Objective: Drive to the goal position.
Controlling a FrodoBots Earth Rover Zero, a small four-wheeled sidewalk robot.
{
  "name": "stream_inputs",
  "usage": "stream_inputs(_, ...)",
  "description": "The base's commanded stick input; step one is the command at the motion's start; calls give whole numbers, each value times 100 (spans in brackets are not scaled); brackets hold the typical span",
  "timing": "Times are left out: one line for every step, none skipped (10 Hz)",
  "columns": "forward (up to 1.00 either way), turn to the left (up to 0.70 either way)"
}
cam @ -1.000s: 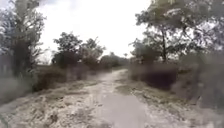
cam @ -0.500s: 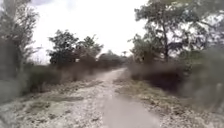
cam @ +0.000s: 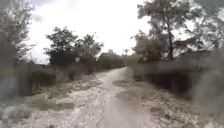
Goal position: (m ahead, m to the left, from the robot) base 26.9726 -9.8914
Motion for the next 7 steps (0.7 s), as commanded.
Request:
stream_inputs(70,0)
stream_inputs(70,0)
stream_inputs(70,0)
stream_inputs(70,0)
stream_inputs(70,0)
stream_inputs(70,0)
stream_inputs(70,0)
